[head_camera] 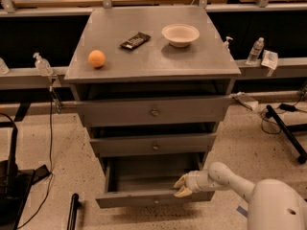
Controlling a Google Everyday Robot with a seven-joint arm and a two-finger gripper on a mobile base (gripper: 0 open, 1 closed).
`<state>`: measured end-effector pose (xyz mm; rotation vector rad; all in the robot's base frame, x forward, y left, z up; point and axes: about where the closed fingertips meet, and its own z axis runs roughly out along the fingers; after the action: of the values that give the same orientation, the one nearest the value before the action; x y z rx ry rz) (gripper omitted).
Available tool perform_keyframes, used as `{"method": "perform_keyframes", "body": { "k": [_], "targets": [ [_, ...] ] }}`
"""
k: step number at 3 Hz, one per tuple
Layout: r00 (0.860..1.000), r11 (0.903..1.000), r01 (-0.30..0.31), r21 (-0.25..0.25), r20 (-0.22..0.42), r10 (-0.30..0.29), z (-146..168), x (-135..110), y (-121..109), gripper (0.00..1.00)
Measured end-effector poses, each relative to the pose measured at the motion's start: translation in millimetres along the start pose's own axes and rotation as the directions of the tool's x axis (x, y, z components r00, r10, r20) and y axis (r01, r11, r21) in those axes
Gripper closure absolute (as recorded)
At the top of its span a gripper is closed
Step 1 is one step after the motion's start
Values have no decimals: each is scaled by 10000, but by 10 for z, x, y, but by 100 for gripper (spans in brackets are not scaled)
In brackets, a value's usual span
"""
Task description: Close bottom drawer
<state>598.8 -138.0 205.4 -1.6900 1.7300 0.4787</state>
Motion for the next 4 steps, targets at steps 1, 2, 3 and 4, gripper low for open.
{"method": "perform_keyframes", "body": {
  "k": [1, 2, 3, 4],
  "targets": [
    [10000, 9998, -41, 195, 19, 40, 19, -50, -136, 7],
    [9998, 9986, -161, 498, 81, 157, 2, -108, -284, 0],
    [9984, 9966, -298, 773, 492, 260, -126, -175, -348, 0],
    [9959, 9976, -174, 663, 901, 114, -431, -226, -177, 0]
  ]
}}
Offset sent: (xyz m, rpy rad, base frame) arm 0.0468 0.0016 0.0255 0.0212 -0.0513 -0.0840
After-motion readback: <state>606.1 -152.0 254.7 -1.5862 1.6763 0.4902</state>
